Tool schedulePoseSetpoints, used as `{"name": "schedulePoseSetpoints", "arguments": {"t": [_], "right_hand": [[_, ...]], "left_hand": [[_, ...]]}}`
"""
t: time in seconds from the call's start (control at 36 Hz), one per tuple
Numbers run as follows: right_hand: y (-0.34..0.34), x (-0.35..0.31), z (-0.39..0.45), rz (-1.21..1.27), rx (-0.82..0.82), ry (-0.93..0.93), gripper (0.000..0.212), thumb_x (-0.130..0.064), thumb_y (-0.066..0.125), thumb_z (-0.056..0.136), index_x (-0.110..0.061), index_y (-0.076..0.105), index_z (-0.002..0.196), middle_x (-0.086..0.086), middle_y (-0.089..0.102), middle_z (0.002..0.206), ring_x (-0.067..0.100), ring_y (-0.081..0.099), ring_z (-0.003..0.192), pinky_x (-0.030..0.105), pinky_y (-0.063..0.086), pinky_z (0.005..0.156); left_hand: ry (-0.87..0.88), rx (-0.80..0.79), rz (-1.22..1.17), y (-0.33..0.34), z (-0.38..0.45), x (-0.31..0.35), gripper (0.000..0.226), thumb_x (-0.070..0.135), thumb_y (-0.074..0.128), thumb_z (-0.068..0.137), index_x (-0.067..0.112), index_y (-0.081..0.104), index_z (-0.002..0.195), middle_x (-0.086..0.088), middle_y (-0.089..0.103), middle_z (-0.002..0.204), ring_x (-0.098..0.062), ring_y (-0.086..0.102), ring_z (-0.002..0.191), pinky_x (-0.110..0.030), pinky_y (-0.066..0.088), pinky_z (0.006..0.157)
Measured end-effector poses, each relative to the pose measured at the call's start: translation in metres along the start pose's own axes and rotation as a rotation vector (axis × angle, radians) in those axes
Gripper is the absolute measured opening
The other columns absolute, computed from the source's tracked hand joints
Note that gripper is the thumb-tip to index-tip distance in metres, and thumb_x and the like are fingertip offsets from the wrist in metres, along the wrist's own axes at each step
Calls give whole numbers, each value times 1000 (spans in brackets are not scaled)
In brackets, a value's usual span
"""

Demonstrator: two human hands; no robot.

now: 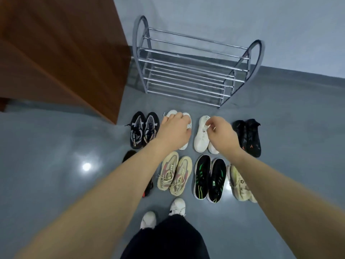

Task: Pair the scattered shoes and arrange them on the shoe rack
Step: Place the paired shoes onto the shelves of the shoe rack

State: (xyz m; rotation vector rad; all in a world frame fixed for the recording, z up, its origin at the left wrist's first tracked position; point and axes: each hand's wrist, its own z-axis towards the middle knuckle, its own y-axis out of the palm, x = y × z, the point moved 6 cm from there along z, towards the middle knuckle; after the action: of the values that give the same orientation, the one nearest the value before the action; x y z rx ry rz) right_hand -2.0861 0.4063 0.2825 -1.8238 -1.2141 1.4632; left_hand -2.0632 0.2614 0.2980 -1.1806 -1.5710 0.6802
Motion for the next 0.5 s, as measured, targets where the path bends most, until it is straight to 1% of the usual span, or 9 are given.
{"name": "schedulePoseSetpoints", "arguments": {"t": [0.14, 0.19, 0.36, 0.5], "right_hand": [[-1, -11, -18, -40, -15, -32, 23, -12, 40, 93, -9, 59, 104, 4, 56, 105, 24, 57, 90, 38, 47, 78], [-1, -14, -25, -41, -17, -29, 23, -13, 39, 93, -10, 59, 106, 2, 57, 106, 23, 57, 91, 36, 46, 78], [-5, -19, -39, -64, -24, -29, 25, -12, 39, 93, -10, 58, 109, 4, 60, 108, 26, 56, 95, 37, 46, 79], [-2, -12, -40, -53, -53, 7, 25, -13, 39, 93, -10, 56, 110, 6, 60, 106, 27, 57, 93, 40, 48, 80]], "left_hand": [[-27, 0, 6, 2, -11, -3, 33, 28, 43, 97, 14, 48, 127, -5, 48, 129, -27, 39, 121, -37, 23, 103], [-41, 0, 0, 3, -17, -7, 35, 27, 43, 96, 13, 47, 128, -6, 47, 131, -28, 38, 123, -38, 23, 104], [-35, -14, -10, 2, -35, -8, 34, 26, 43, 96, 14, 47, 127, -5, 48, 129, -28, 42, 118, -39, 26, 102], [-7, -29, -45, -2, -37, 3, 34, 25, 42, 96, 14, 47, 127, -4, 48, 129, -25, 44, 118, -38, 25, 101]]}}
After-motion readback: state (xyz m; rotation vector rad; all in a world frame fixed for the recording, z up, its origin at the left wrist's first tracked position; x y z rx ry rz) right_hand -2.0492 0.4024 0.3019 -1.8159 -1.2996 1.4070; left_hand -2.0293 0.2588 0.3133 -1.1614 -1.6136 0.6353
